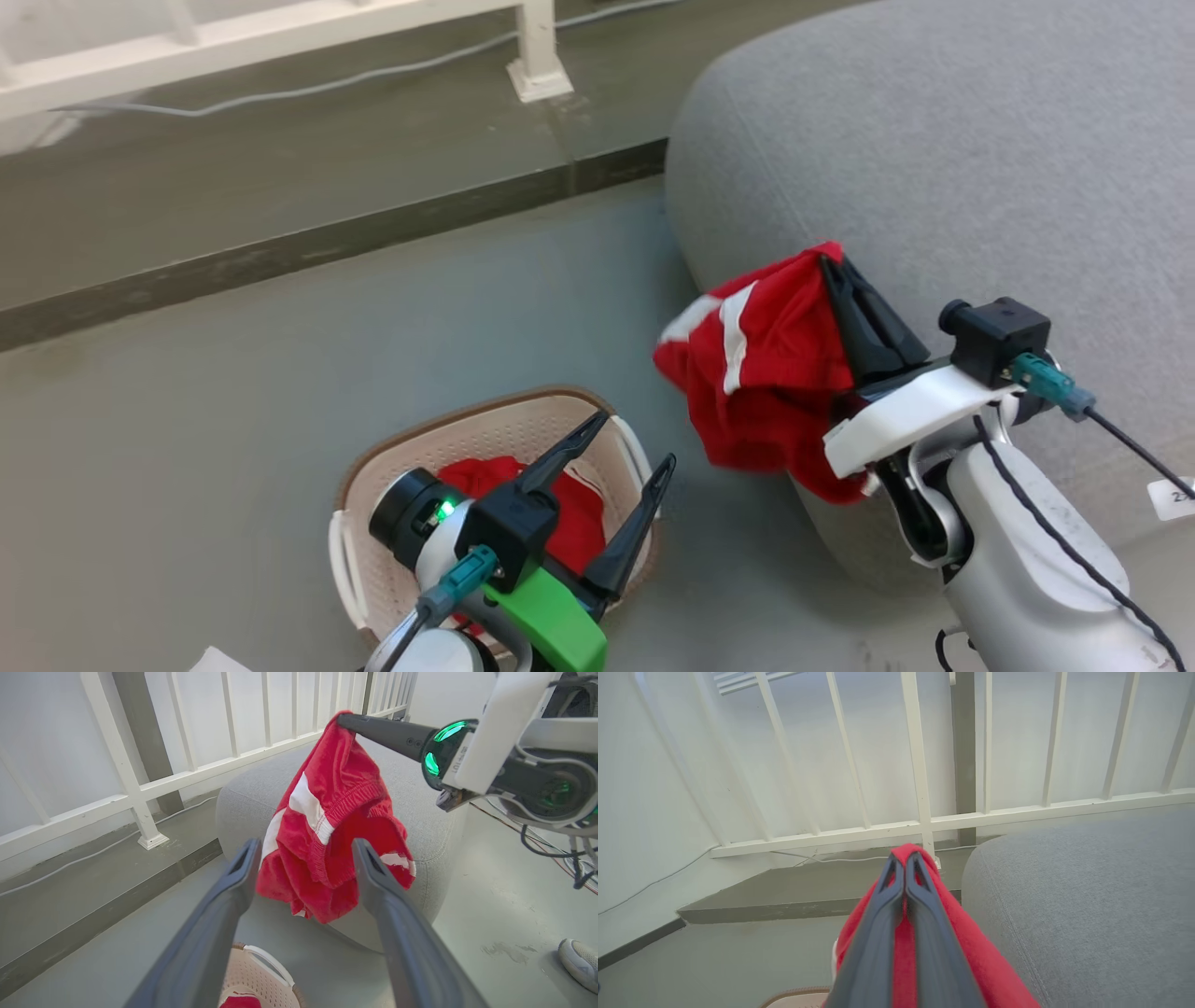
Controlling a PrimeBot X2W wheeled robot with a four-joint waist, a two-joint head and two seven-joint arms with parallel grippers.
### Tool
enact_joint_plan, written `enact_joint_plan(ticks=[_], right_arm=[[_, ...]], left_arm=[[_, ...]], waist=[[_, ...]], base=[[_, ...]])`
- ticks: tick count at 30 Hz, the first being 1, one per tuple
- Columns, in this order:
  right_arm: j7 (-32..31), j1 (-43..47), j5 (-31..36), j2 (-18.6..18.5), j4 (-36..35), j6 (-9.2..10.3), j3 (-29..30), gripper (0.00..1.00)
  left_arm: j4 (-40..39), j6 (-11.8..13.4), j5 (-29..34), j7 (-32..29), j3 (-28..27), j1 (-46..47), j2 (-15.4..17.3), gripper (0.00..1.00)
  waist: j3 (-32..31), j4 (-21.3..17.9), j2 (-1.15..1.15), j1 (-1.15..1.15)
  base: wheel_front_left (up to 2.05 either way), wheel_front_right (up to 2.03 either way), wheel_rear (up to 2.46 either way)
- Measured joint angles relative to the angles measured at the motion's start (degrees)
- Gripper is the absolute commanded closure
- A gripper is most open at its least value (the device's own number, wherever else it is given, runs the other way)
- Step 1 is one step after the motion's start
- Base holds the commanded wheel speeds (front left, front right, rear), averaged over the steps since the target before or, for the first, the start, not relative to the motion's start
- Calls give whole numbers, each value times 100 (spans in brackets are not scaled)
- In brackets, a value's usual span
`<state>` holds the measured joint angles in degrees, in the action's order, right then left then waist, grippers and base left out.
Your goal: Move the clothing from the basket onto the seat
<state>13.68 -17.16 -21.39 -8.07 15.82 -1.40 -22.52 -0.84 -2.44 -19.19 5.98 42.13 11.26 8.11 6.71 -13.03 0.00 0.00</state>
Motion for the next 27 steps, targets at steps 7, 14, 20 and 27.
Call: enact_joint_plan(ticks=[7,14,20,27], right_arm=[[25,-47,-108,-66,-32,82,367,100],[60,-424,-268,-190,-73,201,903,100],[66,-996,-315,-446,-107,256,1391,100],[75,-1799,-369,-721,104,258,1741,100]], left_arm=[[-93,1,96,-119,33,87,20,0],[-143,-2,230,-243,56,294,31,0],[-174,-57,305,-300,75,544,44,0],[-230,-109,386,-417,120,787,62,0]], waist=[[278,-337,0,0],[613,-582,0,0],[895,-693,0,0],[1206,-711,0,0]], base=[[0,0,0],[0,0,0],[0,0,0],[0,0,0]])
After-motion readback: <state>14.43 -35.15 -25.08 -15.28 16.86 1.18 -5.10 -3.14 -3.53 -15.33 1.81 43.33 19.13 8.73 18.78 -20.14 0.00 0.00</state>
